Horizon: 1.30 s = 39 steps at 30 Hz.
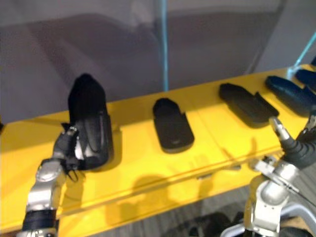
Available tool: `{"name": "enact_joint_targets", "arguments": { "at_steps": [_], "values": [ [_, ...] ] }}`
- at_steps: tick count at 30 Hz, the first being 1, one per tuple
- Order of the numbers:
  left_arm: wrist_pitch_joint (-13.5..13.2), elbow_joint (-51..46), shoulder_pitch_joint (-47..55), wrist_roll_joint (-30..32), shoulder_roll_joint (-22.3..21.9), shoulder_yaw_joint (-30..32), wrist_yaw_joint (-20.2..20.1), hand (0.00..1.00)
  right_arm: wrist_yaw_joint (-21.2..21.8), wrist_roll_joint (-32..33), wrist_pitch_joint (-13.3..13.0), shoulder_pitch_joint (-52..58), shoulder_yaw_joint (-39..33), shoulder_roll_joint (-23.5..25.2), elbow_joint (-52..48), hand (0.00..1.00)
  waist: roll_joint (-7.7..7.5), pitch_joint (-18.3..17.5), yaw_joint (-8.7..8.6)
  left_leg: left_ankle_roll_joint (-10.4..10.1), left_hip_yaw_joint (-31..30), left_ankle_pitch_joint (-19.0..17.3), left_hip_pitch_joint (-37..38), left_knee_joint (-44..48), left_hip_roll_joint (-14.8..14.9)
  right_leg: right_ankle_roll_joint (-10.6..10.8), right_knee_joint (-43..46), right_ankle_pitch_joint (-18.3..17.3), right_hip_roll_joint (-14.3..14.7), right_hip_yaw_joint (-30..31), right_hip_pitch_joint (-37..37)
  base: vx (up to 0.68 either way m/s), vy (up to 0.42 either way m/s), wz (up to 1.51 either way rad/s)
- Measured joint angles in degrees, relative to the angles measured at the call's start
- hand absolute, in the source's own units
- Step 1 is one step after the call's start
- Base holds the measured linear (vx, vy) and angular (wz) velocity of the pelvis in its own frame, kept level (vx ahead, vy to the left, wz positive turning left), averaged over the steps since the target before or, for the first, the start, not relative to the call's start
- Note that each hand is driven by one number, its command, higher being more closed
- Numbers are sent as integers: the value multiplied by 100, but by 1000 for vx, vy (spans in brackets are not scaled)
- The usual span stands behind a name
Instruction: Walk over and take plastic housings, then place them on the shelf
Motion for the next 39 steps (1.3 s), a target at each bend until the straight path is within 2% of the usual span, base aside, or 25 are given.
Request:
{"name": "enact_joint_targets", "arguments": {
  "at_steps": [3,9,10,11,15,16,18,21,26,34,39],
  "values": [
    [256,731,-476,92,72,-30,-170,100,9,128,-4,-40,28,-143,130,0,53,0,-107,0,48,0,25,2,-9,-4,-18,28,0,58,-1,-13,4,-10],
    [639,1660,-975,329,236,-32,-357,100,33,241,-16,-176,80,-264,282,0,107,10,-156,0,197,1,62,-1,-5,-13,-152,140,31,206,0,-24,-5,-13],
    [827,1938,-1121,597,237,-32,-372,100,127,274,-35,-300,196,-339,435,0,107,10,-234,0,201,1,63,0,-12,-18,-170,162,32,224,3,-40,-9,-5],
    [949,2079,-1297,841,237,-32,-363,100,149,275,-35,-337,224,-377,498,0,108,10,-238,1,210,2,58,0,-14,-22,-200,189,32,243,3,-31,-5,-5],
    [1118,2309,-1495,1286,236,-40,-357,100,178,284,-41,-486,221,-416,656,0,112,13,-279,2,221,3,63,1,-20,-23,-212,203,39,275,3,-4,-1,-3],
    [1196,2521,-1663,1727,236,-69,-357,100,191,339,-41,-571,232,-439,702,0,126,25,-307,2,221,3,66,1,-21,-25,-213,206,43,284,2,0,0,0],
    [1346,2685,-1796,2221,237,-76,-354,100,197,391,-41,-759,238,-450,868,0,125,43,-367,3,220,3,68,1,-24,-27,-215,210,42,292,2,0,0,0],
    [1383,2777,-1930,2344,238,-75,-353,100,215,392,-41,-807,240,-475,891,0,131,116,-386,4,218,4,73,3,-26,-29,-215,216,42,300,3,0,0,0],
    [1719,2882,-2179,2514,240,-79,-440,100,241,394,-41,-895,455,-491,908,0,164,232,-410,5,210,5,72,14,-23,-31,-218,229,49,312,2,0,0,0],
    [1861,2881,-2240,2500,239,-81,-333,100,279,506,-85,-1101,459,-490,1091,0,156,275,-410,7,185,11,59,16,-26,-35,-222,238,45,298,2,0,0,0],
    [1835,2837,-2282,2506,226,-127,-330,100,281,504,-166,-1156,465,-490,1094,0,125,311,-418,24,24,54,-31,25,-45,-34,-224,239,4,149,10,-8,-6,13]
  ]
}}
